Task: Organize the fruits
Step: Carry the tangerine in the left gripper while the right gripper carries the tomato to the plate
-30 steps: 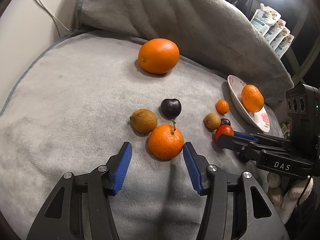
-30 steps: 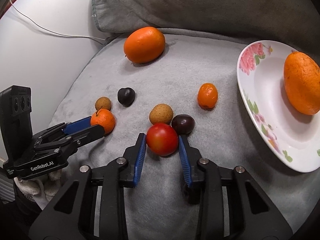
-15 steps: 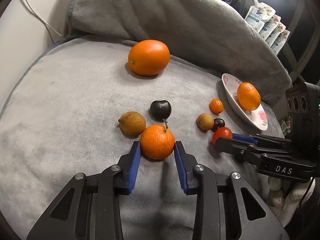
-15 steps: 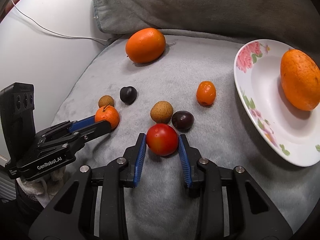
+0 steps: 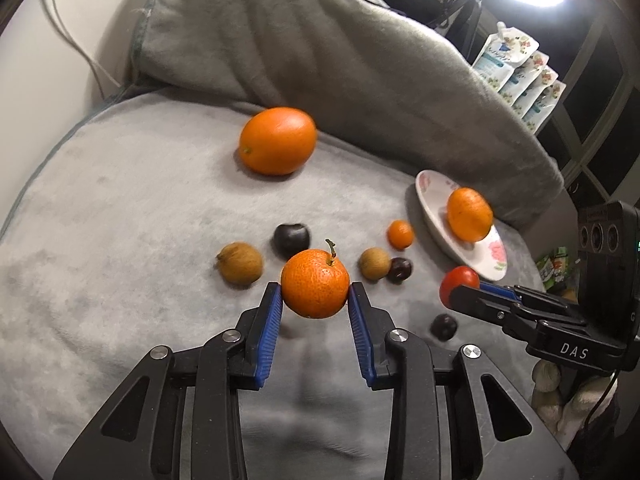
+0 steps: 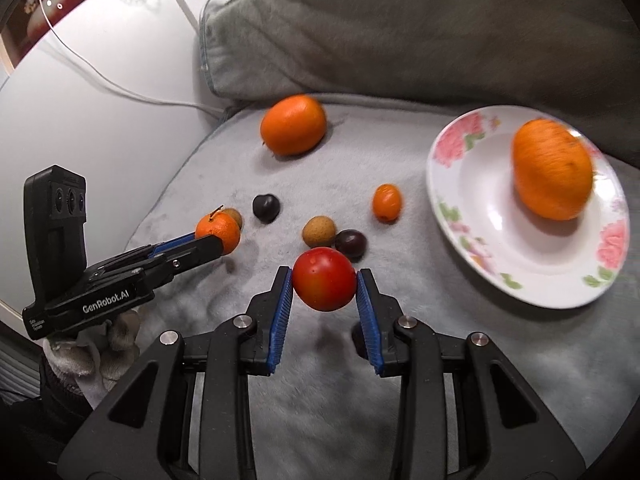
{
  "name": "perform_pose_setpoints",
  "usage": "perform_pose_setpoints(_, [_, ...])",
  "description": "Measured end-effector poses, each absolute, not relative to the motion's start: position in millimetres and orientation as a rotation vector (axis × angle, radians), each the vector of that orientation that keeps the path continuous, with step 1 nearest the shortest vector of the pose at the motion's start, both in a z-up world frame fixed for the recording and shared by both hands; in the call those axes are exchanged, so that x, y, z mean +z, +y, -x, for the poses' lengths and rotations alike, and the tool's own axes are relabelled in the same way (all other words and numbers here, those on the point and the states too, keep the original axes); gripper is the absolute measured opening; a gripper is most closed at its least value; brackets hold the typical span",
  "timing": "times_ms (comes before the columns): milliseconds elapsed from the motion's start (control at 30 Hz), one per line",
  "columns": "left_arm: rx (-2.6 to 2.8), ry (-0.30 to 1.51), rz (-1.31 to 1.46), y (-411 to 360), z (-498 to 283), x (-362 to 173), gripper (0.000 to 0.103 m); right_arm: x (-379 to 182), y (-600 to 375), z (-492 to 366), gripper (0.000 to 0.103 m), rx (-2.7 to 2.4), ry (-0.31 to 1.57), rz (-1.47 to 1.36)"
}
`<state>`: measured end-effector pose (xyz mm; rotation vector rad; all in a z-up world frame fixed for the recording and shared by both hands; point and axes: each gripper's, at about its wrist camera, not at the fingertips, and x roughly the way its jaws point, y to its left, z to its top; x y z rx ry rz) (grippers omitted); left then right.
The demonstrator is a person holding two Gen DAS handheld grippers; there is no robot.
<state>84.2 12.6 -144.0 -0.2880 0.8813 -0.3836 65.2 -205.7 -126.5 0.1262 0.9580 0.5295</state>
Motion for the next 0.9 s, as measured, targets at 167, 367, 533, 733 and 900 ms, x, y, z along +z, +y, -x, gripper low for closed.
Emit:
perform_pose_setpoints(167, [-0.418, 0.867, 0.287, -2, -88, -138, 0.032, -115, -232, -55, 0.034, 0.478, 0.919, -0.134])
perform_pose_setpoints(367, [-0.461, 0.863, 0.274, -23, -92, -134, 0.032, -104, -265, -50, 0.034, 0.413, 0.888, -0.153])
perform_pose_setpoints(533, [-0.496, 0.855, 0.255, -40, -95, -128, 0.032, -102, -285, -48, 0.034, 0.373, 0.876, -0.165])
perform_pose_setpoints(733, [-0.523, 0.848, 0.231, -58, -101, -124, 0.032, -104, -301, -50, 0.034, 0.329, 0.87, -0.16])
perform_pose_setpoints(900, [-0.544, 0.848, 0.212, -73, -107, -122, 0.032, -108, -313, -53, 0.034, 0.305, 0.875, -0.161])
